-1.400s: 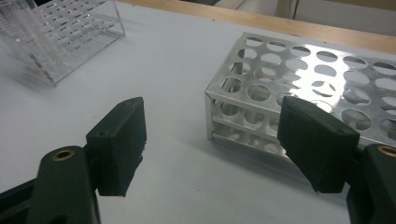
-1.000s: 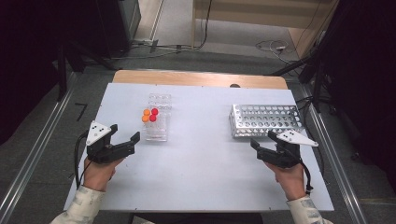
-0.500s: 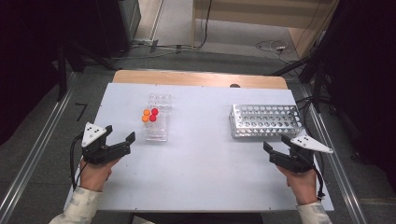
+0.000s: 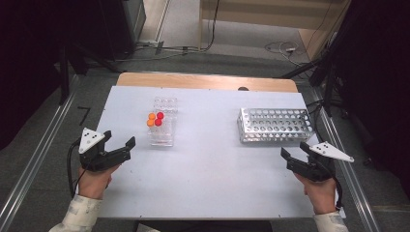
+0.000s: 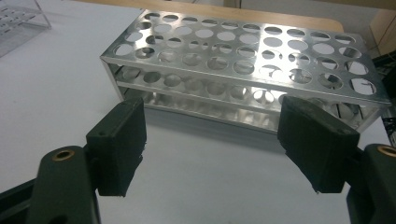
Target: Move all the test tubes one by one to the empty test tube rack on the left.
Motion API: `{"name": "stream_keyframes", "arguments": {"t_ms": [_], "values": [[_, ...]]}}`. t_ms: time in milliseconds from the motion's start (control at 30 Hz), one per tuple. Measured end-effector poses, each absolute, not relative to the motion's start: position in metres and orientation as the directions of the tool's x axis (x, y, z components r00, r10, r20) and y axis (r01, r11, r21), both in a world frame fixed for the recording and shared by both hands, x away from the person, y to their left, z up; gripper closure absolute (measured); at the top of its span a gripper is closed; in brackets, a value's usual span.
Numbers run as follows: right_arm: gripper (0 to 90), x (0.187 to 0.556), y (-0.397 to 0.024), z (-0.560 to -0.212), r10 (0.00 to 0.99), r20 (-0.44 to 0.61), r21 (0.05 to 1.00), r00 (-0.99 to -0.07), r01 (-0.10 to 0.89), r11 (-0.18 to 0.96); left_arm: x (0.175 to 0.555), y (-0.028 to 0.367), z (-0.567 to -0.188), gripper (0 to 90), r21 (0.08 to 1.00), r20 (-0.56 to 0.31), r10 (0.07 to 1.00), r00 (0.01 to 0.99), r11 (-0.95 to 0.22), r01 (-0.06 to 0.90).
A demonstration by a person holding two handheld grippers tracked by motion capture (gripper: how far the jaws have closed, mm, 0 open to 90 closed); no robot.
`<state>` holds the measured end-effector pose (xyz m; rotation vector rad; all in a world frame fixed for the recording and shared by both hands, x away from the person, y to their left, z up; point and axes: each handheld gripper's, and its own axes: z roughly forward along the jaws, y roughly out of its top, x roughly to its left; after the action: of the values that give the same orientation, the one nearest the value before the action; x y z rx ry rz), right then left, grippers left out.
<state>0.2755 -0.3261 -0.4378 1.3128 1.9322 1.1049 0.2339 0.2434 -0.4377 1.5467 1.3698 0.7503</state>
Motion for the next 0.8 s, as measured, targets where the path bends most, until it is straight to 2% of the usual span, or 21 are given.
{"name": "stream_keyframes", "arguments": {"t_ms": [800], "values": [[22.7, 0.268, -0.36, -0.441, 0.958, -0.008, 0.857, -0.286, 0.492, 0.154, 0.226, 0.257, -0.445, 14.9, 0.9, -0.126, 0.976, 0.175, 0.039, 0.434]]}}
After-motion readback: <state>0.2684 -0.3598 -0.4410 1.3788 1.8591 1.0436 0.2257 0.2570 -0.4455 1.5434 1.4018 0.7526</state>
